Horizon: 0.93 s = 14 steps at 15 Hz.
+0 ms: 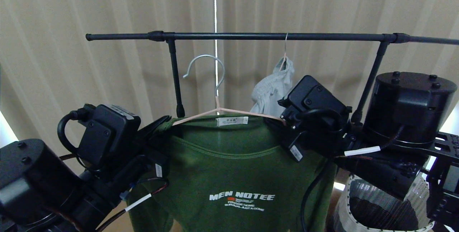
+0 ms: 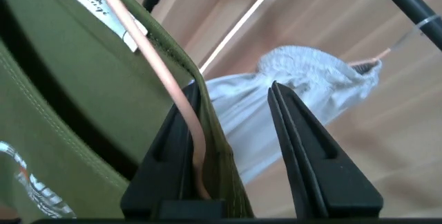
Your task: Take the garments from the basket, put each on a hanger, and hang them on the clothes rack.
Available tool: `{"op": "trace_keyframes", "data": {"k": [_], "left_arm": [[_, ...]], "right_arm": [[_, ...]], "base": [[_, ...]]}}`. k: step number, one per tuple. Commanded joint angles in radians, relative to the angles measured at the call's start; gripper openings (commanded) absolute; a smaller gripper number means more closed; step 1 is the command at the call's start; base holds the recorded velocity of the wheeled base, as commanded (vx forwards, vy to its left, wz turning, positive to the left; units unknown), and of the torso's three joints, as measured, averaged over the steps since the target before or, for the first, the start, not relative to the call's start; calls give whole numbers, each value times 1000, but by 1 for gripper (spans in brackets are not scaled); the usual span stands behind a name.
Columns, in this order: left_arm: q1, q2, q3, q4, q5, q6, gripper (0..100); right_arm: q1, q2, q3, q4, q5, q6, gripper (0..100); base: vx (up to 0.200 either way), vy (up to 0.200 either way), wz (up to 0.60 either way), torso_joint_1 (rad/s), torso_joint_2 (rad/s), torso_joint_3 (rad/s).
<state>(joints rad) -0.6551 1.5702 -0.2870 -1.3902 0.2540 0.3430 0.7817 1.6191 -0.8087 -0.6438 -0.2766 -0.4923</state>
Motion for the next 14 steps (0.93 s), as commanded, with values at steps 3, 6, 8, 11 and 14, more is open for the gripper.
{"op": "trace_keyframes", "data": {"k": [3, 6, 8, 11, 14], "left_arm": [[0, 5, -1, -1, 1, 1, 0], [0, 4, -1, -1, 1, 1, 0], [0, 5, -1, -1, 1, 1, 0], [0, 8, 0, -1, 1, 1, 0], [0, 11, 0, -1, 1, 1, 0]], "right_arm": [[1, -1, -3, 0, 4, -2, 100], [7, -1, -6, -5, 8, -2, 100], [14, 10, -9, -5, 8, -2, 100], [18, 25, -15, -7, 10, -2, 100], [41, 34, -21, -7, 10, -2, 0]], "base": [[0, 0, 0, 0, 0, 0], [0, 0, 0, 0, 0, 0], [0, 0, 0, 0, 0, 0], [0, 0, 0, 0, 0, 0], [0, 0, 0, 0, 0, 0]]}}
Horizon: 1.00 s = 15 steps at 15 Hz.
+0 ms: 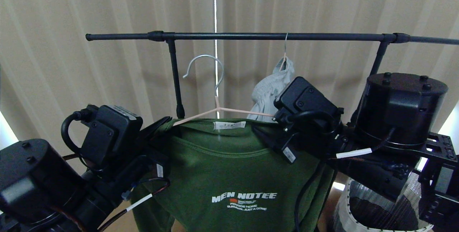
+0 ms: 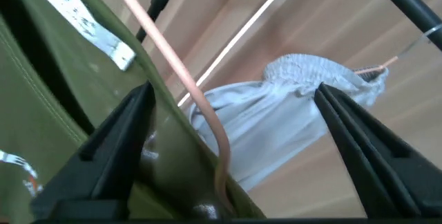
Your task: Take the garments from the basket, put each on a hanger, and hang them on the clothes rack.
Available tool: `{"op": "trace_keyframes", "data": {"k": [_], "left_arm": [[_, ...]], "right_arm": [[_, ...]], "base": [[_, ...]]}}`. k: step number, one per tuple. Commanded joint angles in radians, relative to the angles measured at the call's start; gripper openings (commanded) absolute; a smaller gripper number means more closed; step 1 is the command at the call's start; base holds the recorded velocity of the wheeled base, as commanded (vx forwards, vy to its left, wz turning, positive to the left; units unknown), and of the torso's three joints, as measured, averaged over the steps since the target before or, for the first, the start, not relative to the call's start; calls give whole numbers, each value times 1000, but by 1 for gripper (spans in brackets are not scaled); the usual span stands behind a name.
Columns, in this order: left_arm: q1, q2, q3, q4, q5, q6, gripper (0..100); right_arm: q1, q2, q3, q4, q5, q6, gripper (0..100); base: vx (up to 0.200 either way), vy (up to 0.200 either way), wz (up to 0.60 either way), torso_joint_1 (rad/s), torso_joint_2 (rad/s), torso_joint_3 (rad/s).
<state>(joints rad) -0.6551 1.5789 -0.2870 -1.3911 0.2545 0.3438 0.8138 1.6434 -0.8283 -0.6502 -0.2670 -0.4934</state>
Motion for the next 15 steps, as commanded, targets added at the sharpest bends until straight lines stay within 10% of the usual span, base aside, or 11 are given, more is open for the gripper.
{"op": "trace_keyframes", "data": {"k": [1, 11, 12, 15], "left_arm": [[0, 3, 0, 0, 0, 0, 0], [0, -2, 14, 0, -1, -3, 0], [0, -2, 12, 0, -1, -8, 100], [3, -5, -14, 6, -40, -28, 100]], "right_arm": [[8, 10, -3, 0, -1, -1, 0], [8, 7, 1, -2, -8, 1, 0], [8, 6, 3, 0, -8, 1, 0], [7, -33, 34, 1, -35, 9, 0]], "base": [[0, 0, 0, 0, 0, 0], [0, 0, 0, 0, 0, 0], [0, 0, 0, 0, 0, 0], [0, 0, 0, 0, 0, 0]]}}
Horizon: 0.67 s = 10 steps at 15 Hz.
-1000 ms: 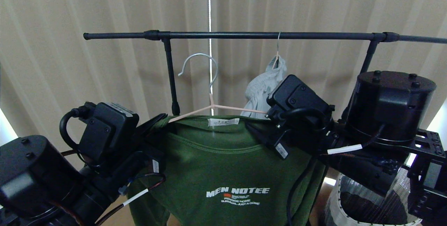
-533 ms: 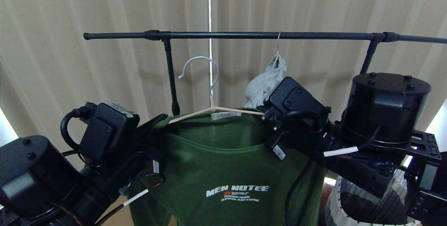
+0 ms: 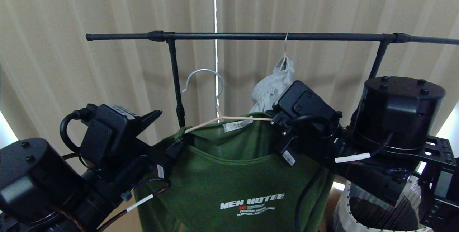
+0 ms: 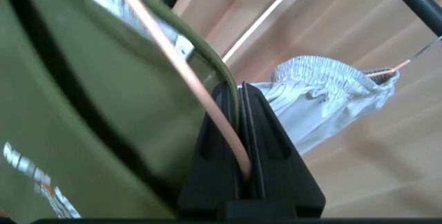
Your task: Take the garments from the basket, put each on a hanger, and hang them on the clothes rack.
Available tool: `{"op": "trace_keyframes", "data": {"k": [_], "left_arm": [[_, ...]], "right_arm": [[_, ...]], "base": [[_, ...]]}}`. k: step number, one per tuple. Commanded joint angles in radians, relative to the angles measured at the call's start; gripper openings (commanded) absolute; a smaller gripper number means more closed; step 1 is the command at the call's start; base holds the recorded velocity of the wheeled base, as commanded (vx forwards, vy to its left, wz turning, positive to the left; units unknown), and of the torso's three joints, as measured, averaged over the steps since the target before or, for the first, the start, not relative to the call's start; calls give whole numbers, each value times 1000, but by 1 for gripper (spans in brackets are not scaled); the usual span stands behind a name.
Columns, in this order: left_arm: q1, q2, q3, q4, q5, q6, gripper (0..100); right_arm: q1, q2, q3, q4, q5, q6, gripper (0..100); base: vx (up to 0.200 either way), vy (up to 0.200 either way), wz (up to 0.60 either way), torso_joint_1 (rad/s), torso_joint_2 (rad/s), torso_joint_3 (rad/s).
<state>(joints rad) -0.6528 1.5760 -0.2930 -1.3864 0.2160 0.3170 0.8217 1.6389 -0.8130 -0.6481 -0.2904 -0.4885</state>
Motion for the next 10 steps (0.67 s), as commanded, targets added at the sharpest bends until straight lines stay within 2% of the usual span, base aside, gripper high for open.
{"op": "trace_keyframes", "data": {"k": [1, 2, 3, 5, 7, 9, 10], "left_arm": [[1, -2, -8, 4, -1, -6, 100], [1, -4, -6, 4, -3, -6, 100], [-4, -25, -9, 9, -3, -10, 100], [-2, -77, -29, 69, -4, -30, 100], [-10, -169, -63, 251, -20, -116, 100], [-5, -246, -155, 477, -141, -142, 100], [-5, -264, -190, 549, -162, -144, 100]], "right_arm": [[-4, -47, 29, 1, -35, 16, 0], [-7, -53, 32, 1, -38, 22, 0], [-47, -83, 44, 7, -41, 38, 0], [-107, -123, 66, 11, -42, 38, 0], [-174, -172, 78, 22, -52, 34, 0], [-220, -217, 87, 47, -56, 34, 0], [-227, -223, 89, 48, -56, 34, 0]], "base": [[0, 0, 0, 0, 0, 0], [0, 0, 0, 0, 0, 0], [0, 0, 0, 0, 0, 0], [0, 0, 0, 0, 0, 0], [0, 0, 0, 0, 0, 0], [0, 0, 0, 0, 0, 0], [0, 0, 0, 0, 0, 0]]}}
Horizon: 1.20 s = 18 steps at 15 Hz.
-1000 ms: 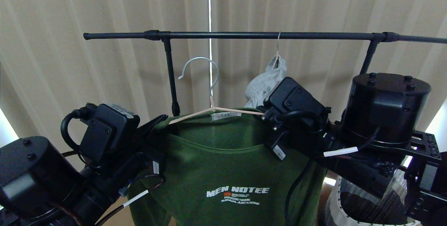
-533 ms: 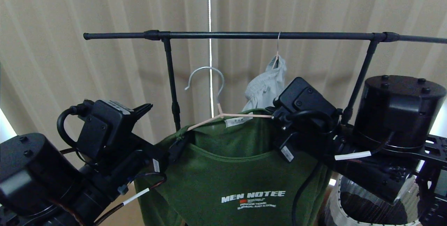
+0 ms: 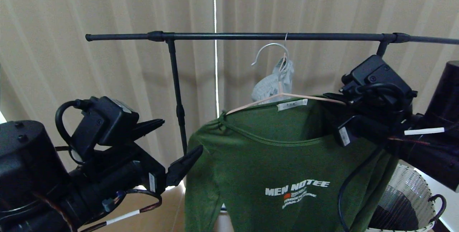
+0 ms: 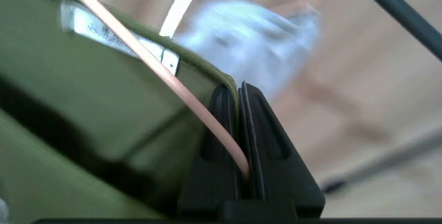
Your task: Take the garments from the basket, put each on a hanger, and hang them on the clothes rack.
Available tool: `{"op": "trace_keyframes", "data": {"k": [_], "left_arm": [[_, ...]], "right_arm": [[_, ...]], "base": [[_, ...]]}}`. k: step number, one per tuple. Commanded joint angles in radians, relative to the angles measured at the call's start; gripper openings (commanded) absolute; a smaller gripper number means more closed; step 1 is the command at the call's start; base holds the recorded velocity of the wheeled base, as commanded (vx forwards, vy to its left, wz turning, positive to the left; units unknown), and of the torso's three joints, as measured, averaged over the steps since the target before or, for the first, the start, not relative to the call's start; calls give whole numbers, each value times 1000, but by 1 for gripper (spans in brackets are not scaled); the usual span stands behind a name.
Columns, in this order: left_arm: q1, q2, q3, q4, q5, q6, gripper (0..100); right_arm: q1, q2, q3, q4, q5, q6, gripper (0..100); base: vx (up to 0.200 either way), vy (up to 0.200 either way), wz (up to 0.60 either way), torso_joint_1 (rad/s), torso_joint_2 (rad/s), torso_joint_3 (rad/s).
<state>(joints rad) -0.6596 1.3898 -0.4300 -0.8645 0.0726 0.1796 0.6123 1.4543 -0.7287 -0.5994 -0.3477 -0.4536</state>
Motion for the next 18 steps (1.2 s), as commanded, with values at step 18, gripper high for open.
{"op": "trace_keyframes", "data": {"k": [18], "left_arm": [[225, -169, -67, 424, -227, 139, 100]], "right_arm": [[64, -153, -98, -14, 44, 108, 0]], "base": [[0, 0, 0, 0, 0, 0]]}}
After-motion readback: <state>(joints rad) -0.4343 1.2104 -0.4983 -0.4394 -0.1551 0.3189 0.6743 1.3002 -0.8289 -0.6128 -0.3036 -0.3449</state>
